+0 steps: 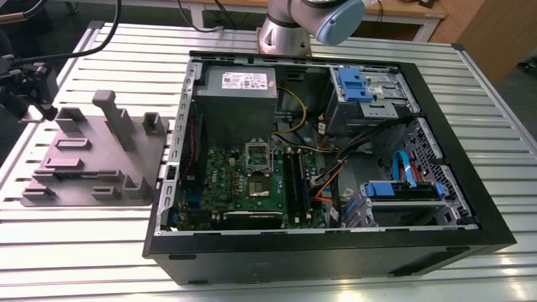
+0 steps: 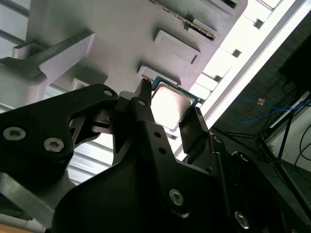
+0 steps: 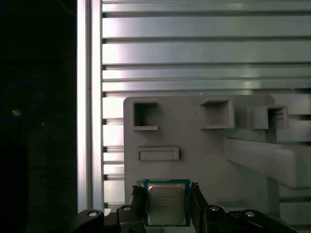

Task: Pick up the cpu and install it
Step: 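Pick up the cpu and move it towards the insertion slot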

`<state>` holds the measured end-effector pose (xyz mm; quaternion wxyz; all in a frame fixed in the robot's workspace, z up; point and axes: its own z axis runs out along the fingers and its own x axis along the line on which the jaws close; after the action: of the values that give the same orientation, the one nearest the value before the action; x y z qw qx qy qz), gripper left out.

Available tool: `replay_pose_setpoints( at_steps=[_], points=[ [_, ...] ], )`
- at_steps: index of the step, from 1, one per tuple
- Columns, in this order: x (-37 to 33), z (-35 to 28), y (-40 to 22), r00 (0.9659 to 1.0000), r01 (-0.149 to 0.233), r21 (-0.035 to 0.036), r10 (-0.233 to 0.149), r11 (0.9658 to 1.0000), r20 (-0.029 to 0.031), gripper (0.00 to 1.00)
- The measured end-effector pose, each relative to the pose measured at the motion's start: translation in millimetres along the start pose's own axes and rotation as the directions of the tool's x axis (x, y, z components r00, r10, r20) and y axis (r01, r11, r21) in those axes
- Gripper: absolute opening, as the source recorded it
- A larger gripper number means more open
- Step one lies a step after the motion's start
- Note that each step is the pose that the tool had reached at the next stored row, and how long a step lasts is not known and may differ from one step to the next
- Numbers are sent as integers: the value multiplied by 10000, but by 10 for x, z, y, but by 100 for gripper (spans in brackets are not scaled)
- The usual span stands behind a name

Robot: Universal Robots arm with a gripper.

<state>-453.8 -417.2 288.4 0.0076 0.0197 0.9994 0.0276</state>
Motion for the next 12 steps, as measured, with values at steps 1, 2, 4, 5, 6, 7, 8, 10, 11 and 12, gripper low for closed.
replay_pose_setpoints(
  at_steps=[1,2,4,5,6,7,8,10,11,12],
  points=[
    [0,-2,0,10000,0,0,0,10000,0,47],
    [0,-5,0,10000,0,1,0,10000,-1,47],
    [0,-8,0,10000,0,1,0,10000,-2,47],
    [0,-8,1,10000,0,0,0,10000,0,47],
    [0,-8,0,10000,0,0,0,10000,-1,47],
    [0,-9,0,10000,0,1,0,10000,-1,47],
    [0,-10,0,10000,0,1,0,10000,-2,47],
    [0,-14,1,10000,0,2,0,10000,-2,47],
    [0,-17,1,10000,0,2,0,10000,-3,47],
    [0,-20,1,10000,0,2,0,10000,-3,47]
  ],
)
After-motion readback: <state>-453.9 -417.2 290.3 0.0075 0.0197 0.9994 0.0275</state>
